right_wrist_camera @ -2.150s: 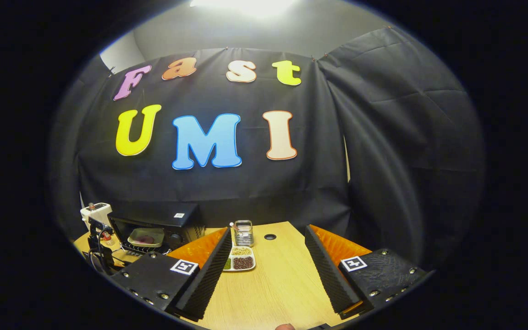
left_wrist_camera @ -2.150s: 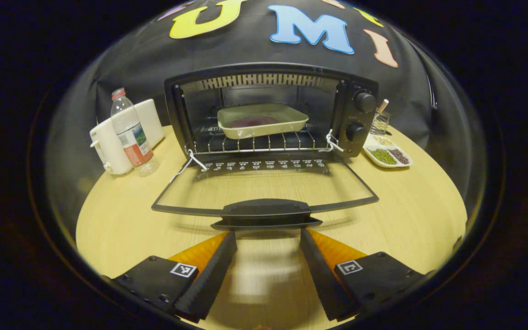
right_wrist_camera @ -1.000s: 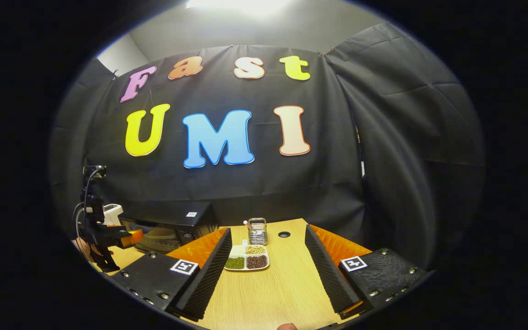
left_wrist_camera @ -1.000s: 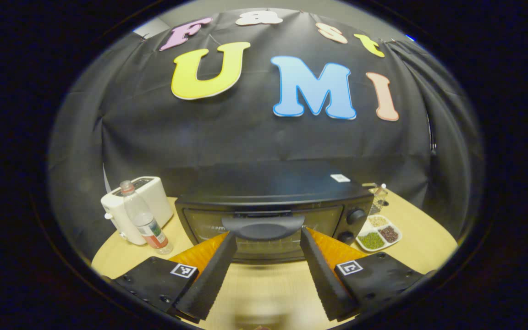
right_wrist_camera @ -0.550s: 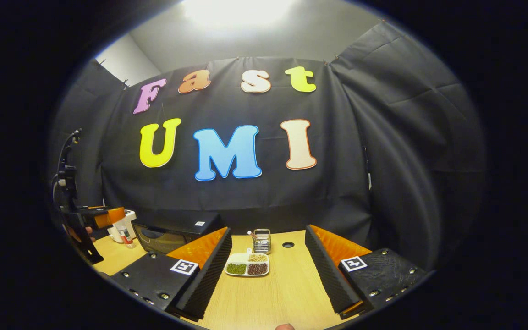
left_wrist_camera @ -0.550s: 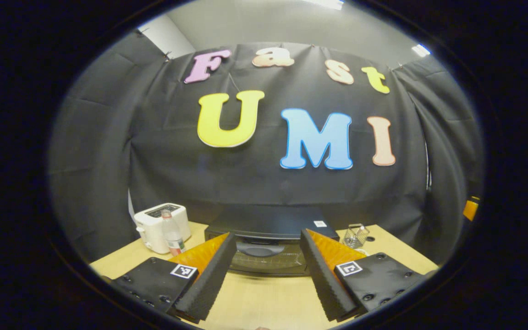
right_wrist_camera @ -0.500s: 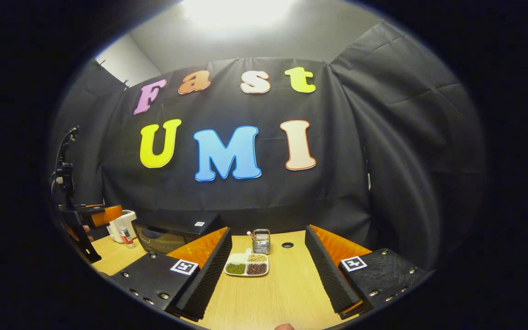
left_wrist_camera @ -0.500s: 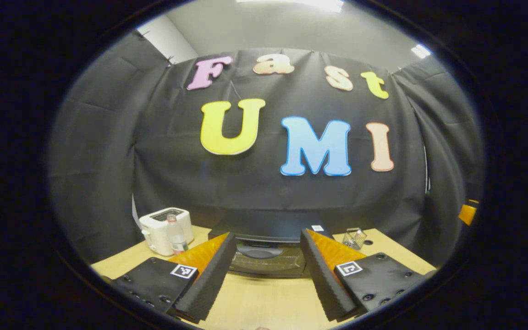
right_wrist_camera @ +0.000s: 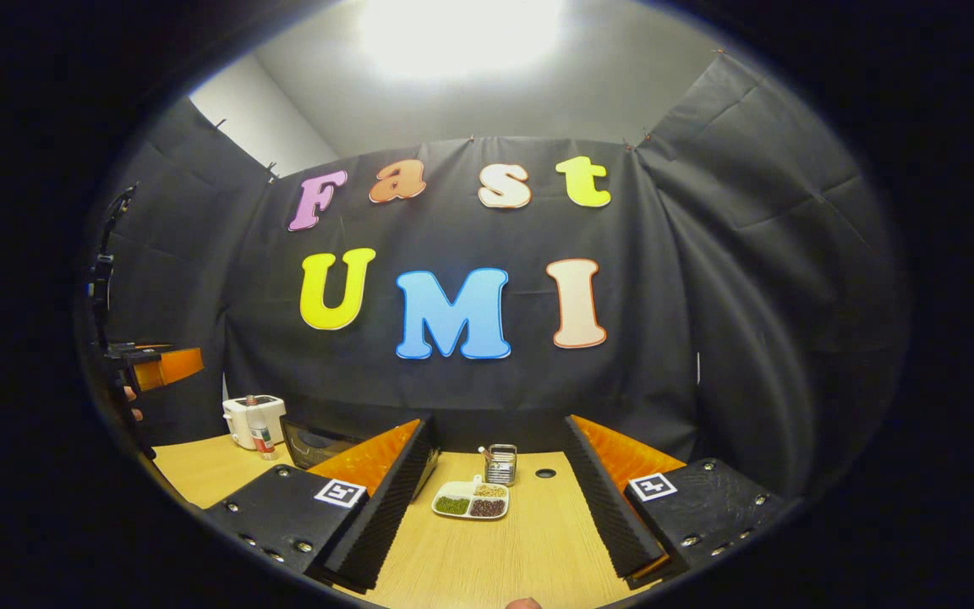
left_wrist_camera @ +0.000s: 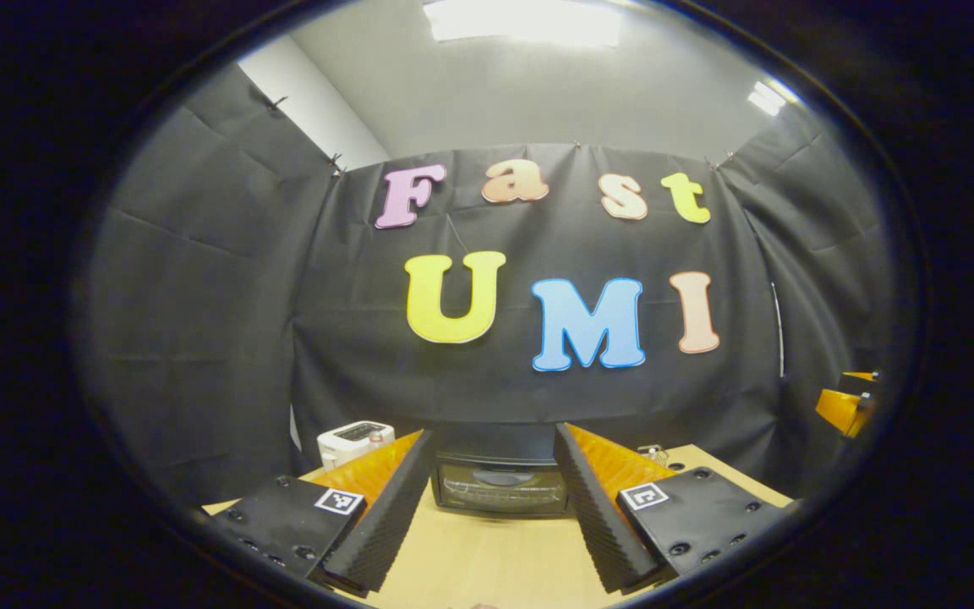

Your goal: Open the electric oven with the left hand, put the food in, and close the electric oven.

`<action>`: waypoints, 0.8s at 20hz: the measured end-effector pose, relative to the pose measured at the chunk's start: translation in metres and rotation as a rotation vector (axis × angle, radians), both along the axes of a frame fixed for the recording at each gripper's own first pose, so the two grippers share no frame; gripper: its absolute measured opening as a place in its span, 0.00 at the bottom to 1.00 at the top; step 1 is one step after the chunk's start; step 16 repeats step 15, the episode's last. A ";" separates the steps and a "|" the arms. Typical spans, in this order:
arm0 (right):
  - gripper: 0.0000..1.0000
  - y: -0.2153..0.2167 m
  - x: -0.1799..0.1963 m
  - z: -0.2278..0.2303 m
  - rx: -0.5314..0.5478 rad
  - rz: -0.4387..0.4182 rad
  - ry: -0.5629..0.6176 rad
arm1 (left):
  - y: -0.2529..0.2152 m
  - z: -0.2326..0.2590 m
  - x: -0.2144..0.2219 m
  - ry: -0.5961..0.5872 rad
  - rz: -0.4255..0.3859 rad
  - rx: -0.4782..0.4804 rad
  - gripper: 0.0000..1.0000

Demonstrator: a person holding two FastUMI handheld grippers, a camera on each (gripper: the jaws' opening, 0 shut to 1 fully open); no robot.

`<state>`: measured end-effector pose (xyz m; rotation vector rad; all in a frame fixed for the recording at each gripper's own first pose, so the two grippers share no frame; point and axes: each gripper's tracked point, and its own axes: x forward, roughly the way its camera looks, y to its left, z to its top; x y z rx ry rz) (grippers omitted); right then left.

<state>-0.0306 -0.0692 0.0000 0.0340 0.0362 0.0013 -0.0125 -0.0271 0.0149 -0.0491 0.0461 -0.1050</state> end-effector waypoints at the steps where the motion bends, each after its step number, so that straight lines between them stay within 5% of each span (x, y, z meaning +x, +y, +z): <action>1: 0.97 0.006 -0.003 0.005 -0.003 0.001 -0.018 | 0.007 0.002 -0.008 -0.004 0.002 0.007 0.94; 16: 0.97 0.067 -0.016 0.031 0.058 0.004 -0.060 | 0.080 0.013 -0.039 -0.031 0.043 -0.010 0.99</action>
